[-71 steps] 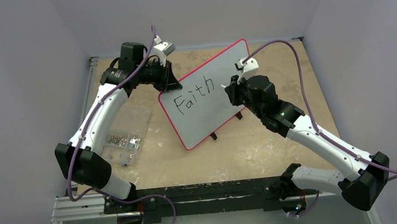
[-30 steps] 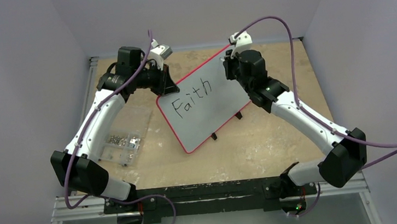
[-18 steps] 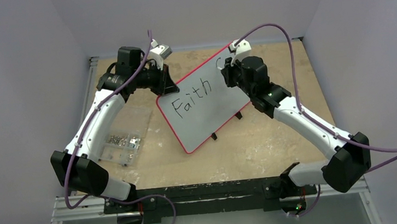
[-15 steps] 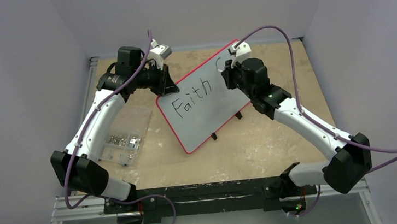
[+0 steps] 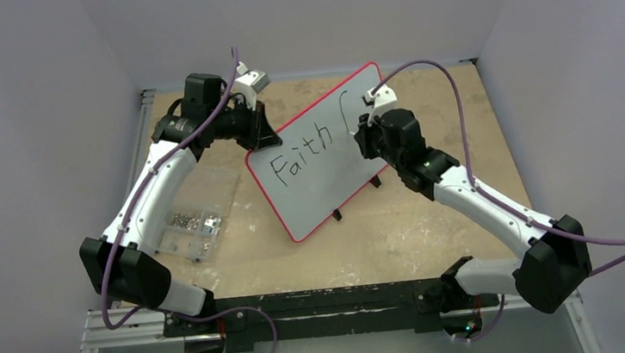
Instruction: Write a sentence on the whiteboard
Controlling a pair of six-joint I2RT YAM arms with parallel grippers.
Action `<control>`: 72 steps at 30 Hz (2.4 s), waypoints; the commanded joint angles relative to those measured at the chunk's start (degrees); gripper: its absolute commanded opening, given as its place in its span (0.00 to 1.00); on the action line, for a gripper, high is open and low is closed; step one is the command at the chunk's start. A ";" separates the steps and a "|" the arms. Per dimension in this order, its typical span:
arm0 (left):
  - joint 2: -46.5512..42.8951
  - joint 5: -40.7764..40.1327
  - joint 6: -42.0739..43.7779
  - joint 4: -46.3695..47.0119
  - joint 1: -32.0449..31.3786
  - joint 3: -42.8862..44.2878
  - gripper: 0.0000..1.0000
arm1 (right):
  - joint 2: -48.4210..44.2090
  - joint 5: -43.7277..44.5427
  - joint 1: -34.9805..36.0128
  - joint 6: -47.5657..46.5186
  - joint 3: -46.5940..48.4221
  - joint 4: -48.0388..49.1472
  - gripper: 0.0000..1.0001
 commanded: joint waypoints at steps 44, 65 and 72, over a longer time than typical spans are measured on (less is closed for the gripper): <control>-2.55 -2.42 2.90 4.29 0.49 0.36 0.00 | 2.11 2.34 -0.11 -0.80 9.16 1.57 0.00; -2.60 -2.42 2.73 4.45 0.57 0.31 0.00 | -1.76 3.96 -0.76 -1.24 10.24 -1.65 0.00; -2.94 -2.67 2.66 4.31 0.58 0.24 0.00 | -3.06 6.21 -0.81 -1.16 8.08 -1.72 0.00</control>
